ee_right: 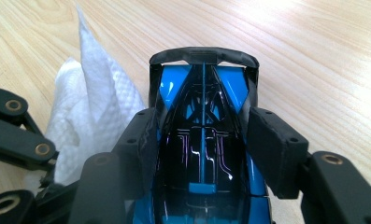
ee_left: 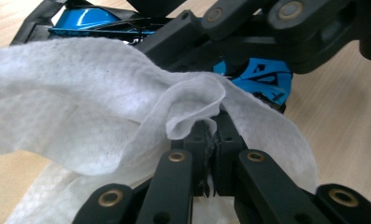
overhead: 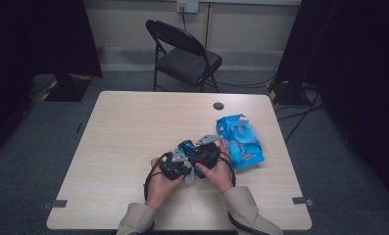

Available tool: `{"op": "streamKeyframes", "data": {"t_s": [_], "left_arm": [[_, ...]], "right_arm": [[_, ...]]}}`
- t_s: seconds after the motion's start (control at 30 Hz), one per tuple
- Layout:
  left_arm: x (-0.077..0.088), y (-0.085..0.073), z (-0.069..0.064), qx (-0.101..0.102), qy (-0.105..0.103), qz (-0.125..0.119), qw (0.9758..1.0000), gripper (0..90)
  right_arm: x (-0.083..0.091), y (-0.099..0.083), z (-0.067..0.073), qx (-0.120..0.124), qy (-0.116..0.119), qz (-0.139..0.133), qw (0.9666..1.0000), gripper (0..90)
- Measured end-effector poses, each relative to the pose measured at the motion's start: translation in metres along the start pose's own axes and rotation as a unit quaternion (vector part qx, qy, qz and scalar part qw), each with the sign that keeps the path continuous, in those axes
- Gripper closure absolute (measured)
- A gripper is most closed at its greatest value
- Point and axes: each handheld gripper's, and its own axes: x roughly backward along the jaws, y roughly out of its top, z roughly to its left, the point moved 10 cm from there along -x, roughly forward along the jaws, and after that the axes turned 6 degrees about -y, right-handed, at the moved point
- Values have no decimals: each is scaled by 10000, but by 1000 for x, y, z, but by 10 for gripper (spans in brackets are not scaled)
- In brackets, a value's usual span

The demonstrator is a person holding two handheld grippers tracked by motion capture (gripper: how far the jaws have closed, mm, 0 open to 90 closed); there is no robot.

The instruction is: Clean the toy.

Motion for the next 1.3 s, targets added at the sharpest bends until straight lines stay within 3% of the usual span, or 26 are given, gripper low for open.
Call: {"op": "streamKeyframes", "data": {"t_s": [0.17,0.4,0.47,0.6,0.73,0.87,0.93,1.13,1.3], "left_arm": [[0,0,-1,-15,37,-21,10000,867],[-1,-2,-12,-11,-174,2,9998,867],[-2,-1,-13,-96,-105,2,9999,867],[-2,-2,-18,-16,-240,-46,9997,867],[-4,-2,-25,-92,-235,-40,9997,867],[-4,-3,-29,-86,-319,-59,9994,867],[-6,-3,-35,-4,-517,-115,9986,867],[-6,-4,-47,-214,-677,-79,9974,865],[4,-7,-50,-207,-756,-171,9968,864]], "right_arm": [[0,0,0,-19,3,5,10000,441],[-1,1,0,-39,6,-28,10000,441],[0,0,0,-43,7,-26,10000,441],[0,0,0,-55,15,-15,10000,441],[0,0,0,-70,4,-29,10000,441],[0,0,0,-70,8,-33,10000,441],[0,0,0,-63,8,-43,10000,441],[0,0,0,-74,8,-53,10000,441],[0,-1,0,-100,29,-82,9999,442]]}}
